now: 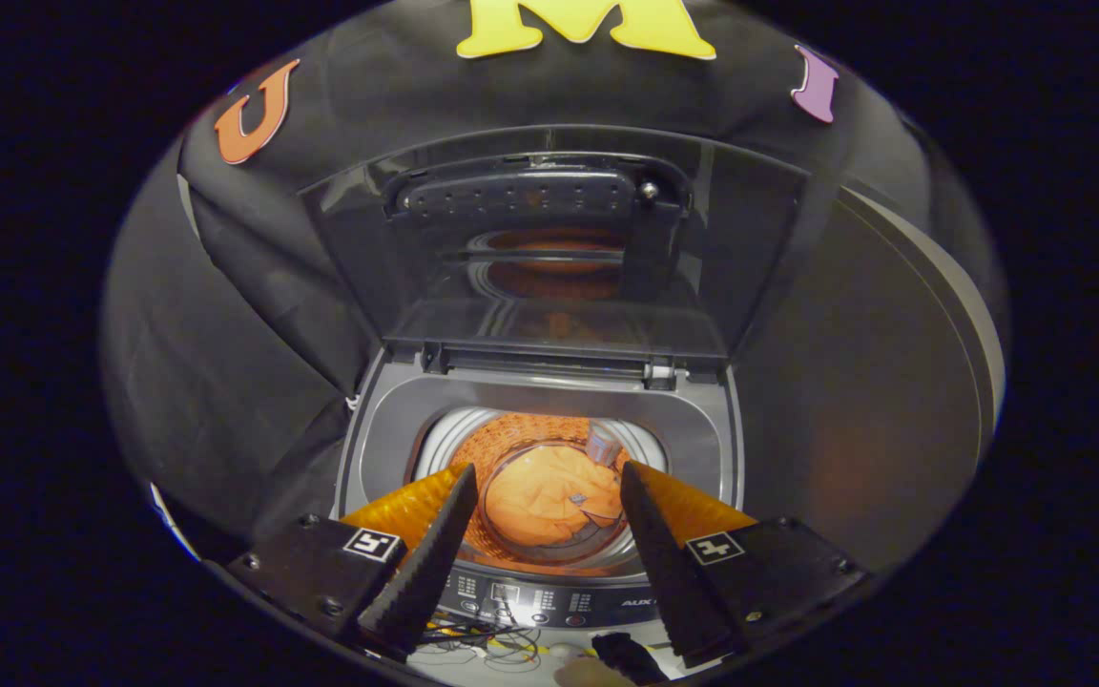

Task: Put the clothes into the washing machine and then close the washing machine lid.

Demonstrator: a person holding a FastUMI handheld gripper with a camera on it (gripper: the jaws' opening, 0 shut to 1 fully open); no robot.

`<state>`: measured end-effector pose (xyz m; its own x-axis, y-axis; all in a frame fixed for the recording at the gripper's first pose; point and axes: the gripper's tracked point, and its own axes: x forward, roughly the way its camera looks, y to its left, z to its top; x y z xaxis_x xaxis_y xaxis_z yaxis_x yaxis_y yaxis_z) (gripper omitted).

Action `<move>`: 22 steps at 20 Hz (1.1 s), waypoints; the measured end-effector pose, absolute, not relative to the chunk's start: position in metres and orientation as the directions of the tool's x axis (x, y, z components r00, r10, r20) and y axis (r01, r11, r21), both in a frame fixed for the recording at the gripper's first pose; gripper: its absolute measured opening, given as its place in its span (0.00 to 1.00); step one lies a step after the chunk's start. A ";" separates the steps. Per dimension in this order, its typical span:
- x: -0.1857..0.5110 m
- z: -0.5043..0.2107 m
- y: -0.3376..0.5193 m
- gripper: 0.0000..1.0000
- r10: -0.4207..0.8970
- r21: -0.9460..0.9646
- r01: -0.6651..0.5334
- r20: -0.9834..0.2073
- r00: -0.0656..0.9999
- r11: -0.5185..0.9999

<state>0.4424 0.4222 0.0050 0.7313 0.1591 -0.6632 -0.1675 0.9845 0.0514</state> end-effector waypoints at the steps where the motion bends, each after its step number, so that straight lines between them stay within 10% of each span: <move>1: 0.442 0.009 0.422 0.94 0.162 0.052 -0.170 -0.656 0.737 0.984; 22: 0.471 0.217 0.421 0.96 0.190 -0.015 -0.200 -0.236 0.953 0.980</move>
